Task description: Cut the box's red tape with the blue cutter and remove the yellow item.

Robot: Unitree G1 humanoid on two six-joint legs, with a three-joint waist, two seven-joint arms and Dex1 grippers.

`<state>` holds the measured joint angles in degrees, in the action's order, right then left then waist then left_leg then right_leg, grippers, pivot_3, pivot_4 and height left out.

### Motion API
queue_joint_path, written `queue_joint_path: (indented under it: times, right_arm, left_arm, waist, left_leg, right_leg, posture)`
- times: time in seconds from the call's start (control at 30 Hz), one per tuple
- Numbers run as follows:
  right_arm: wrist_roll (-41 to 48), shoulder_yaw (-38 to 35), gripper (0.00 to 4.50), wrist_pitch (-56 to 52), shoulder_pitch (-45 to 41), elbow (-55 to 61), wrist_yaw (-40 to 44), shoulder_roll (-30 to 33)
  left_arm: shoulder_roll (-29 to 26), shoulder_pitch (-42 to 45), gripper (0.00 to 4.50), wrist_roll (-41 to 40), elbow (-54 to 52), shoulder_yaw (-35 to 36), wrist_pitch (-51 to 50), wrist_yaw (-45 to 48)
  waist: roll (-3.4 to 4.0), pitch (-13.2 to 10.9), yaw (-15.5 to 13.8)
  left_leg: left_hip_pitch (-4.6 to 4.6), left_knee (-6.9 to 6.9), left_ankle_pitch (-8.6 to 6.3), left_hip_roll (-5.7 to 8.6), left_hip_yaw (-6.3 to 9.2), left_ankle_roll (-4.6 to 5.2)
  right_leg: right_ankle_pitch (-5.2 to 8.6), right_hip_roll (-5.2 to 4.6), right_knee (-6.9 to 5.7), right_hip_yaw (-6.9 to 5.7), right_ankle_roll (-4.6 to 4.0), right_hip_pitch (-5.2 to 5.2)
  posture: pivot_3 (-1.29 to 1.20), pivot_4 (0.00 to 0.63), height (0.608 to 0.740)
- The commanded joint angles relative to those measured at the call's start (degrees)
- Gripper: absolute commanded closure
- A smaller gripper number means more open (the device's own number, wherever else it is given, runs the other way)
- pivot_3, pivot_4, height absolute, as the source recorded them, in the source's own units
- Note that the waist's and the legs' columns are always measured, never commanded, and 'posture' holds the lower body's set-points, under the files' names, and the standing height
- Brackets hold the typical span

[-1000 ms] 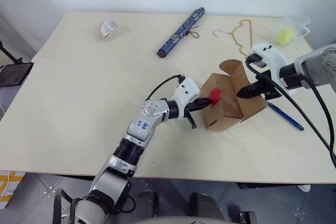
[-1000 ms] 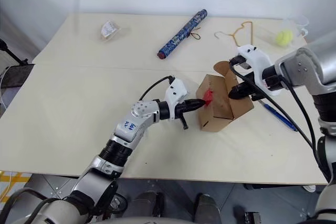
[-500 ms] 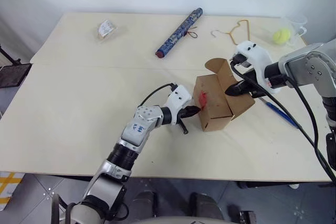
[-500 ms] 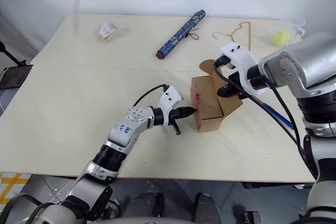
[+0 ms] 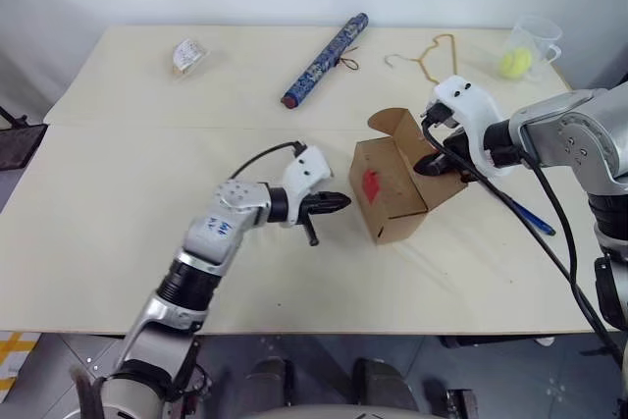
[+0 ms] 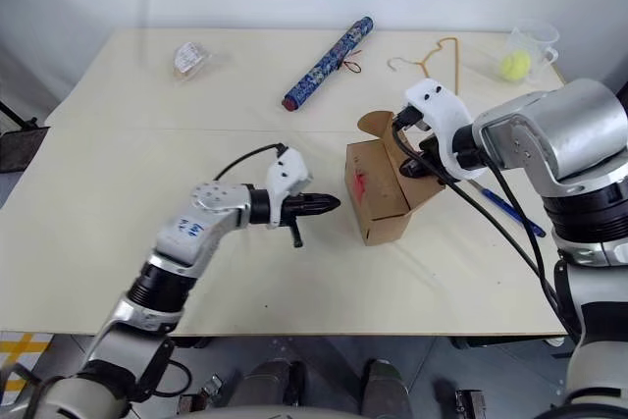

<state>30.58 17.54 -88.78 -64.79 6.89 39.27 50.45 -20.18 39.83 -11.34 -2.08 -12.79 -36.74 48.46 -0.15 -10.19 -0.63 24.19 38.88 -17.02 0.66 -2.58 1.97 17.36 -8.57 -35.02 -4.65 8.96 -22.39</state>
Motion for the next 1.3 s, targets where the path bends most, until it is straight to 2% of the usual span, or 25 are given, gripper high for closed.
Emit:
queue_joint_path:
  times: [0.03, 0.3, 0.4, 0.67, 0.77, 0.97, 1.3]
  right_arm:
    - [-1.2, 0.1, 4.46, 0.8, -0.2, 2.7, -1.0, 0.1]
    - [-1.0, -0.4, 4.46, -0.7, 1.2, 6.6, -1.8, 0.5]
    - [-0.7, -1.0, 4.46, -1.8, 1.6, 7.7, -2.0, 0.2]
    - [-0.7, -2.3, 4.46, -2.4, 2.8, 8.0, -2.4, 0.4]
    - [-1.4, -1.6, 4.46, 0.4, 3.6, 6.0, -0.5, 4.0]
    - [-3.8, 1.3, 4.46, 6.3, 2.6, 1.6, 3.3, 8.6]
    - [-5.6, 5.1, 4.46, 9.0, 2.2, 1.6, 9.5, 10.6]
  left_arm:
    - [1.5, 3.7, 4.50, -4.7, -3.2, 2.3, -1.3, 1.5]
    - [12.0, 9.3, 4.50, -1.4, 9.7, 0.8, 9.0, -4.9]
    - [13.4, 9.9, 4.50, -0.1, 11.9, -0.9, 10.3, -4.8]
    - [13.0, 10.1, 4.50, 5.4, 15.1, -6.4, 11.9, -4.3]
    - [10.8, 9.8, 4.50, 7.3, 14.2, -8.8, 7.2, -3.1]
    - [7.3, 7.6, 4.50, 7.0, 10.9, -8.4, 3.4, -2.8]
    - [1.8, 3.4, 4.50, 5.6, 3.4, -6.2, -2.2, -2.8]
  waist:
    - [0.00, 0.0, -0.1]
    - [-0.03, 0.0, -0.7]
    - [-0.04, 0.0, -0.7]
    - [-0.04, 0.0, -0.9]
    - [-0.04, 0.0, -1.0]
    - [-0.02, 0.0, -0.7]
    - [0.00, 0.0, -0.7]
  left_leg:
    - [0.00, 0.00, 0.00, 0.00, -0.01, 0.00]
    - [0.04, 0.04, 0.01, 0.07, -0.05, 0.06]
    - [0.05, 0.01, 0.01, 0.07, -0.07, 0.06]
    - [0.05, 0.03, 0.01, 0.09, -0.05, 0.07]
    - [0.05, 0.06, 0.00, 0.10, -0.04, 0.09]
    - [0.02, 0.04, -0.03, 0.11, -0.05, 0.15]
    - [-0.01, 0.09, -0.03, 0.05, -0.08, 0.14]
  right_leg:
    - [0.00, 0.00, 0.00, 0.02, 0.00, 0.00]
    - [-0.03, 0.00, -0.03, 0.04, 0.06, -0.03]
    - [-0.03, 0.02, -0.04, 0.03, 0.06, -0.07]
    - [-0.03, 0.00, -0.04, 0.03, 0.07, -0.04]
    - [-0.05, 0.00, -0.04, 0.04, 0.09, -0.02]
    - [-0.06, 0.00, -0.01, 0.08, 0.11, 0.01]
    - [-0.06, 0.01, -0.02, 0.11, 0.11, 0.02]
  posture:
    - [0.00, 0.150, 0.740]
    - [0.00, 0.150, 0.740]
    - [0.00, 0.150, 0.740]
    - [0.00, 0.150, 0.740]
    - [0.00, 0.150, 0.740]
    - [0.00, 0.150, 0.740]
    - [0.00, 0.150, 0.740]
